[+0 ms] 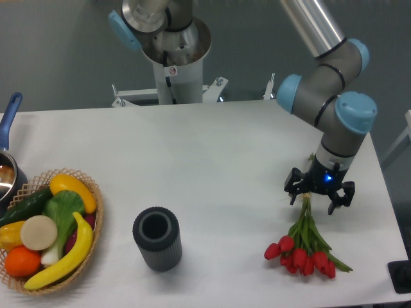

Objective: Pick up the flowers from the table
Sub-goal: 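Lower the gripper onto the tulip stems and close it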

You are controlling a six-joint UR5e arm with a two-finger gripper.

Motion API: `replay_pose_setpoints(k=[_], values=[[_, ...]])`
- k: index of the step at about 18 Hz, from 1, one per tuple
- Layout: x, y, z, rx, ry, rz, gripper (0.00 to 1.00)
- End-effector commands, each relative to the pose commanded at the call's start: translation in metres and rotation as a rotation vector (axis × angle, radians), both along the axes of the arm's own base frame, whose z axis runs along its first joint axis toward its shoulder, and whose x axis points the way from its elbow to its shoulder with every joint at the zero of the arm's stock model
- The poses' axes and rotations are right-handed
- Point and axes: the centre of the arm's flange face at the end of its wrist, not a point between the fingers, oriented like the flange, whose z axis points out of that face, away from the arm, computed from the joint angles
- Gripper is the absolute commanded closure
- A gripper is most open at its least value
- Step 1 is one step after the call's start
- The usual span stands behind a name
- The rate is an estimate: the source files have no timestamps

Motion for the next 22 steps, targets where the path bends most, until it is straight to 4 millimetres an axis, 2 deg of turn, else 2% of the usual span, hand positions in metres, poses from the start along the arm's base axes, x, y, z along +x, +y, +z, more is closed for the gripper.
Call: replay_pose_setpoints(k=[15, 22], values=[[-0.003, 0.003, -0.023, -0.012, -0.025, -0.012, 0.0], [-0.003, 0.006, -0.025, -0.014, -0.024, -0.017, 0.0]])
